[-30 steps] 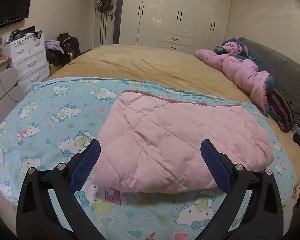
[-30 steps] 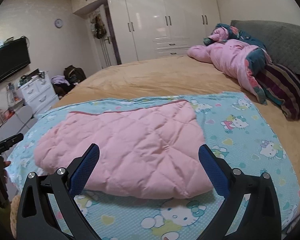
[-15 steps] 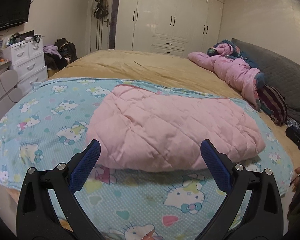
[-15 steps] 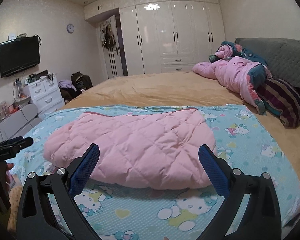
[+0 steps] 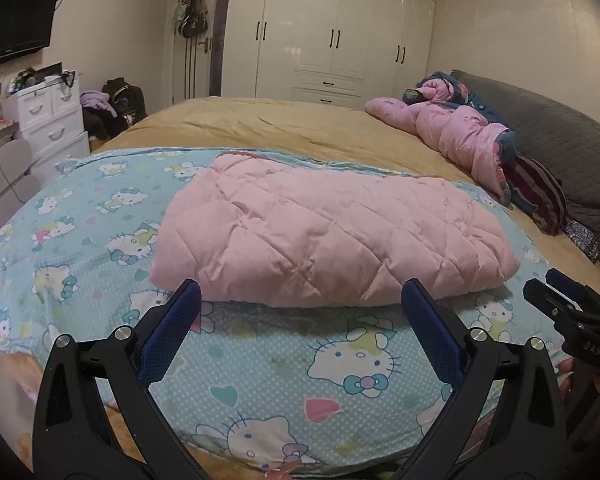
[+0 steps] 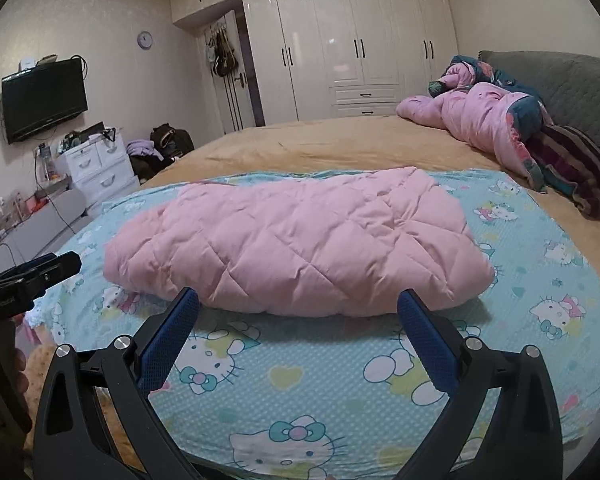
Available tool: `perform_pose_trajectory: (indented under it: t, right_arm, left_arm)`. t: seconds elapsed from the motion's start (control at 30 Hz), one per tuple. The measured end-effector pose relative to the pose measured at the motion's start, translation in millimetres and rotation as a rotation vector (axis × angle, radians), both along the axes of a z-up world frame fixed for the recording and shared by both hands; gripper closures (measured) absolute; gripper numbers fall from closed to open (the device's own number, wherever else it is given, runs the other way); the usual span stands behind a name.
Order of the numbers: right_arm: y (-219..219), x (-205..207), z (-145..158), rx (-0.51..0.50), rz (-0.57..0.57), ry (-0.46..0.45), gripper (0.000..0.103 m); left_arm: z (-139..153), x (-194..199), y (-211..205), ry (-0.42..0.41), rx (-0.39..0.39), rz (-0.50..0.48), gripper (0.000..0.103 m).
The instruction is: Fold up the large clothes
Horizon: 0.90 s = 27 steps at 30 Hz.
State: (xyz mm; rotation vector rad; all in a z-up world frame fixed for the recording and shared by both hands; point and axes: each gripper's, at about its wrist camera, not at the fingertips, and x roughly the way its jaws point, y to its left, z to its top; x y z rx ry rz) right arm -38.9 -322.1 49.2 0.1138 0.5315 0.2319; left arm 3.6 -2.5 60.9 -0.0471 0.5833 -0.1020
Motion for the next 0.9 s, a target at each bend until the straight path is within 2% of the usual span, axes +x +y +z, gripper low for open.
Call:
perform_pose_trajectory:
  t: [0.43,0.9]
  right_arm:
    - [8.2,-0.5,0.7,-0.016,0.024,-0.001,0.004]
    - [12.1,0.6,0.9,-0.024,0.031,-0.003,0.004]
  left_arm:
    - [-4.7,0.9,3.1,0.018,0.018,0.043,0.009]
    - [-5.7,2.1,5.5,0.020,0.018,0.049,0.009]
